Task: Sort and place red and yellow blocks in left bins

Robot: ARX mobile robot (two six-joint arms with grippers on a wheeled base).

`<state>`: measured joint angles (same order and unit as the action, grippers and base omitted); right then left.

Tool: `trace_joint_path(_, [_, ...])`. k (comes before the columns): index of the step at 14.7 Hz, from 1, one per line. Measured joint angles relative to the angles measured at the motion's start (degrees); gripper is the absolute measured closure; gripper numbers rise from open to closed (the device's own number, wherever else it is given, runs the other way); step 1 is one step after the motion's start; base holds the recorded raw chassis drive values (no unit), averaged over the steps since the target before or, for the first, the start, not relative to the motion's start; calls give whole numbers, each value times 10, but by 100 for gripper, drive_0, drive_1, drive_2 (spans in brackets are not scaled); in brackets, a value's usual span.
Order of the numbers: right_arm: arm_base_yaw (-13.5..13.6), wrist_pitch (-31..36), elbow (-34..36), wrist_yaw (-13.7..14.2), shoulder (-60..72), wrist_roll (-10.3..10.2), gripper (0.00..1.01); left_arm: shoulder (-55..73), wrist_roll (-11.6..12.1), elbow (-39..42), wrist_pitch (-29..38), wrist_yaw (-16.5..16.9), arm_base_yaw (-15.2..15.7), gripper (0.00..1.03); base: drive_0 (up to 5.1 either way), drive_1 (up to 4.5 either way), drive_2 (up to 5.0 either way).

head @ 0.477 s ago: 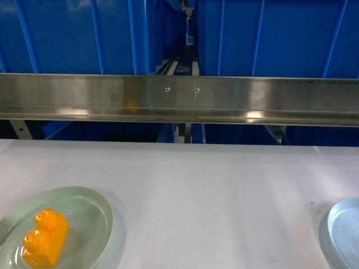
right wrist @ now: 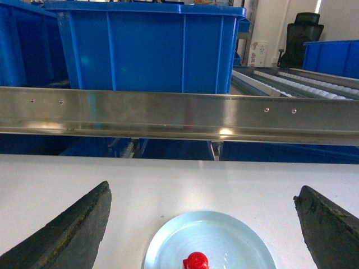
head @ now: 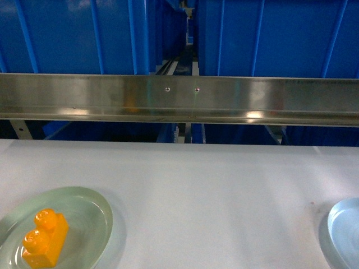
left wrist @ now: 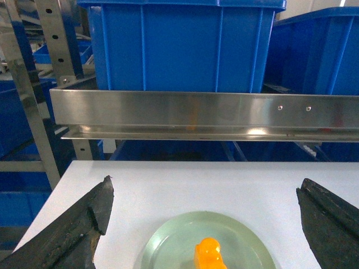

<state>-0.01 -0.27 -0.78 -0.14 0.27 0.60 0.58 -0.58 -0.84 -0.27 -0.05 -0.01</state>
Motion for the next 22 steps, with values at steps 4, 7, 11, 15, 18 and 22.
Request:
trace_joint_path(4, [0,0,0,0,0,0,3,0,0,0,0,0,0,5,0,0,0])
trace_joint_path(7, [0,0,0,0,0,0,3,0,0,0,0,0,0,5,0,0,0])
trace_joint_path(11, [0,0,0,0,0,0,3,0,0,0,0,0,0,5,0,0,0])
trace_joint_path(15, [0,0,0,0,0,0,3,0,0,0,0,0,0,5,0,0,0])
trace_joint_path(18, [0,0,0,0,0,0,3,0,0,0,0,0,0,5,0,0,0])
trace_joint_path(22, [-42,6,1,-46,-1,3,3,1,-1,0,8,-8,-7,5,0,0,0])
